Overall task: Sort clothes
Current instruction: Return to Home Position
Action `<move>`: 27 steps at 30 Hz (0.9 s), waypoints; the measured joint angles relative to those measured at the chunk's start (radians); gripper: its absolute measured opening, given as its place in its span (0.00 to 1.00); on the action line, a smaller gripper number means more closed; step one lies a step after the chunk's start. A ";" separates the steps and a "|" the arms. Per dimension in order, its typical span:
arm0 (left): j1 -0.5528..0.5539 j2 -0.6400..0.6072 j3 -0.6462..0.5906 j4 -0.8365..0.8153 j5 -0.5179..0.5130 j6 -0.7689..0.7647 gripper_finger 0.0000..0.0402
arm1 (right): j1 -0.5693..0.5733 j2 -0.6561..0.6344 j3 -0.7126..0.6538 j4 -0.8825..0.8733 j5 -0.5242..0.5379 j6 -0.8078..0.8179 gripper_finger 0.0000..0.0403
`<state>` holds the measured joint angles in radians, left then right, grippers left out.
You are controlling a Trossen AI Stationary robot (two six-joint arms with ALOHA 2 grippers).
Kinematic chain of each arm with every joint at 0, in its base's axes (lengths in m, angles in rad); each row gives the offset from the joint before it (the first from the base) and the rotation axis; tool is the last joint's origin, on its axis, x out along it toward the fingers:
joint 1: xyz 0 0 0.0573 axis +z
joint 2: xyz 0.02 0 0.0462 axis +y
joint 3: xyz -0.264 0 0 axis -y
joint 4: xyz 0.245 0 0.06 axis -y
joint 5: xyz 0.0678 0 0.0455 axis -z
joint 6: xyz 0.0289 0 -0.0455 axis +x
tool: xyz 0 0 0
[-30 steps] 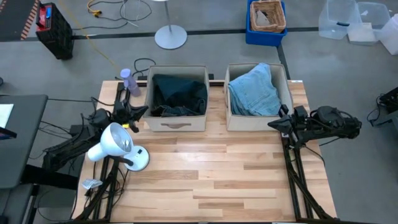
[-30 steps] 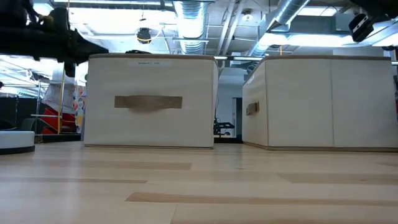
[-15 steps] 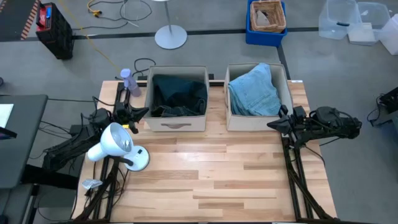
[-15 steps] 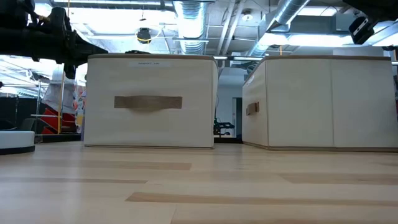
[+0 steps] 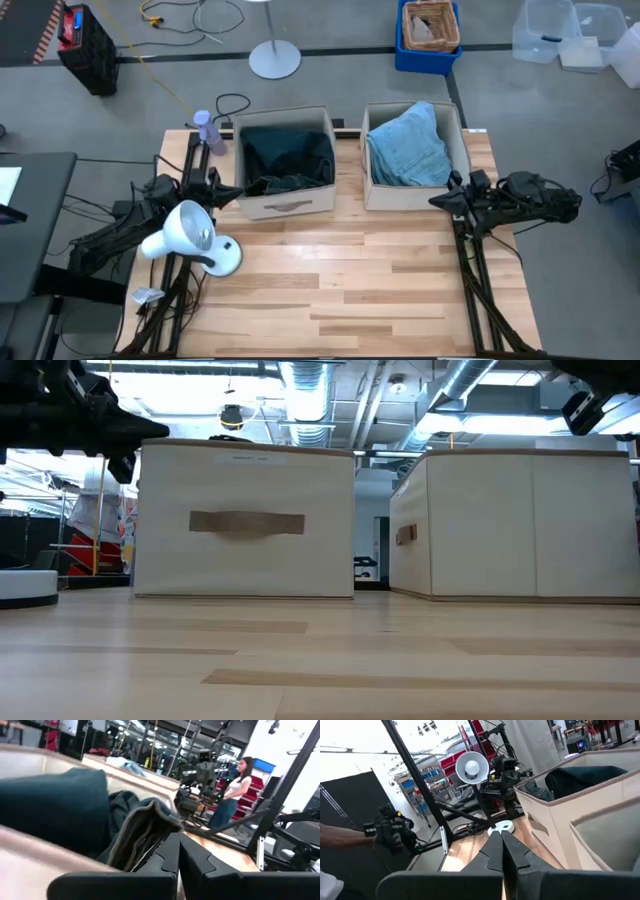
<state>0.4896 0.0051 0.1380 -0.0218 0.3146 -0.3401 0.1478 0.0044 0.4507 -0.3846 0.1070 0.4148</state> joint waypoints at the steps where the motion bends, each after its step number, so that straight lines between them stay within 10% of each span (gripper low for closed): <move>1: 0.000 0.001 0.000 0.015 0.004 0.005 0.00 | 0.000 0.000 0.000 -0.007 0.000 -0.001 0.02; 27: -0.002 -0.001 0.003 -0.071 0.075 0.024 0.00 | -0.006 0.000 0.000 -0.004 0.000 -0.113 0.02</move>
<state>0.4873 0.0044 0.1413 -0.0929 0.3900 -0.3164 0.1413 0.0044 0.4507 -0.3888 0.1070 0.3015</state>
